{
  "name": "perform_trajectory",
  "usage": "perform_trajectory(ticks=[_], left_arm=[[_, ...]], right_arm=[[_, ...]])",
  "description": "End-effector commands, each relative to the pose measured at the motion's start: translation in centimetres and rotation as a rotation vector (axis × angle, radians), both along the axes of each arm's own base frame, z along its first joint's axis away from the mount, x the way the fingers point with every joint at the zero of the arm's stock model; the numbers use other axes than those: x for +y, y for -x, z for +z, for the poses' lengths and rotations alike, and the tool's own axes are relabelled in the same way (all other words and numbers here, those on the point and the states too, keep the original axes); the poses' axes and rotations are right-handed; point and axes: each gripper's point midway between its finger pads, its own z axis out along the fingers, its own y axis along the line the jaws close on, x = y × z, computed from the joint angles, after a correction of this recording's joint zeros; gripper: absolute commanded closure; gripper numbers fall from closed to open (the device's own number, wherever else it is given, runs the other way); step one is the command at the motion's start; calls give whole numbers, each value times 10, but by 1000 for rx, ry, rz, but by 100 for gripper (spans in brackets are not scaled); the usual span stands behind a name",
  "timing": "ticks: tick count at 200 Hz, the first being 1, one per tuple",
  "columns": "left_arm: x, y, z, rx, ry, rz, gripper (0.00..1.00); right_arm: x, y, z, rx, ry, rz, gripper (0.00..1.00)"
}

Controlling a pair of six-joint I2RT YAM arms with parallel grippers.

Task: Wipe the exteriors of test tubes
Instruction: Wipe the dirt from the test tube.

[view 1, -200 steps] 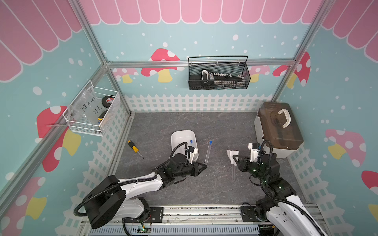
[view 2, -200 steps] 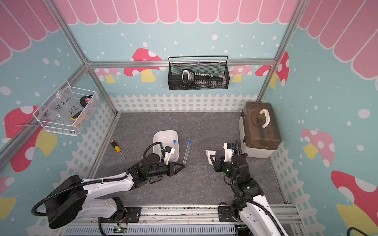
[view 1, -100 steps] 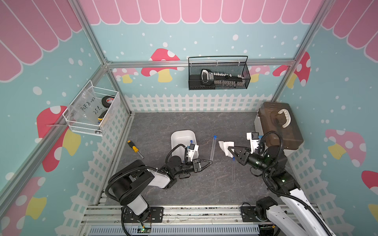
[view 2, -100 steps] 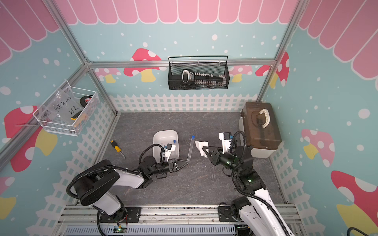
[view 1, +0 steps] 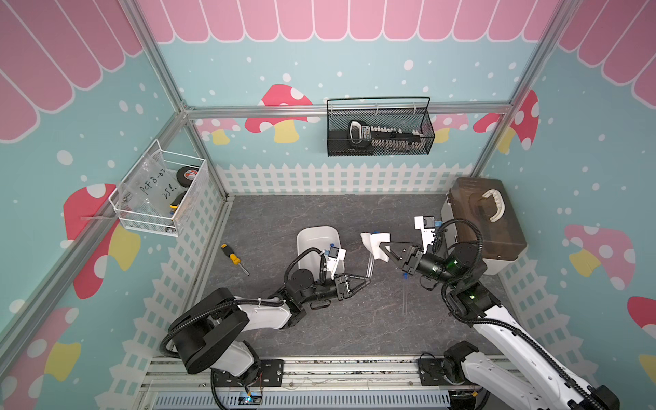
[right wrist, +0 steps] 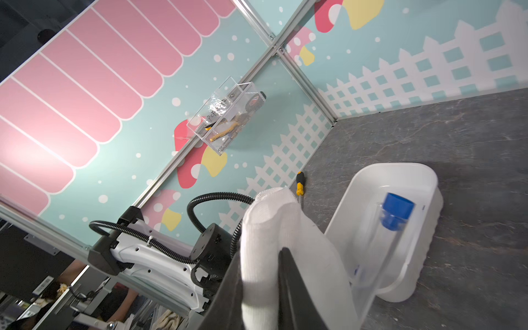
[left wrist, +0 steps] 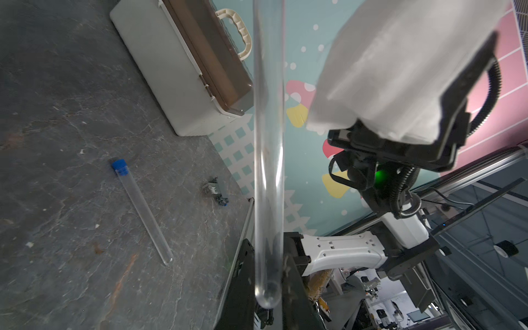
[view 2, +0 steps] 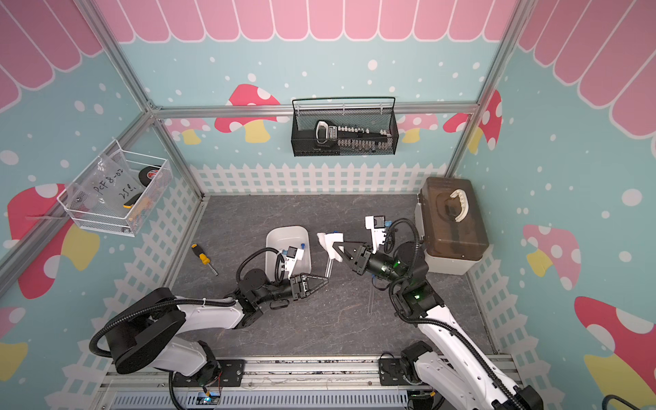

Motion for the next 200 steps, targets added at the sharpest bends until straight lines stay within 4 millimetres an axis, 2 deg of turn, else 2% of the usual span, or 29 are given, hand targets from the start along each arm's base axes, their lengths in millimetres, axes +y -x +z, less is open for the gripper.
perform_trajectory(ticks=[1, 16, 31, 50, 67, 85, 123, 152, 200], left_arm=[[-2, -7, 0, -21, -47, 28, 85], [-2, -7, 3, -32, -55, 34, 85], [-1, -6, 5, -44, -66, 37, 85], [4, -4, 7, -59, -92, 49, 85], [9, -2, 8, -77, -121, 60, 84], [12, 0, 9, -90, -139, 61, 84], [12, 2, 13, -97, -138, 58, 83], [12, 2, 12, -103, -150, 60, 83], [11, 1, 8, -100, -158, 66, 83]], right_arm=[[13, 9, 31, -92, -50, 35, 80], [15, 3, 16, -67, -14, 9, 80], [9, -8, -13, -8, 77, -62, 81], [-8, -19, -51, 67, 213, -185, 81], [-19, -23, -72, 95, 259, -253, 79], [-18, -24, -84, 119, 268, -249, 79], [-9, -28, -92, 135, 260, -216, 77], [-6, -29, -99, 144, 267, -204, 72], [5, -24, -92, 122, 195, -151, 68]])
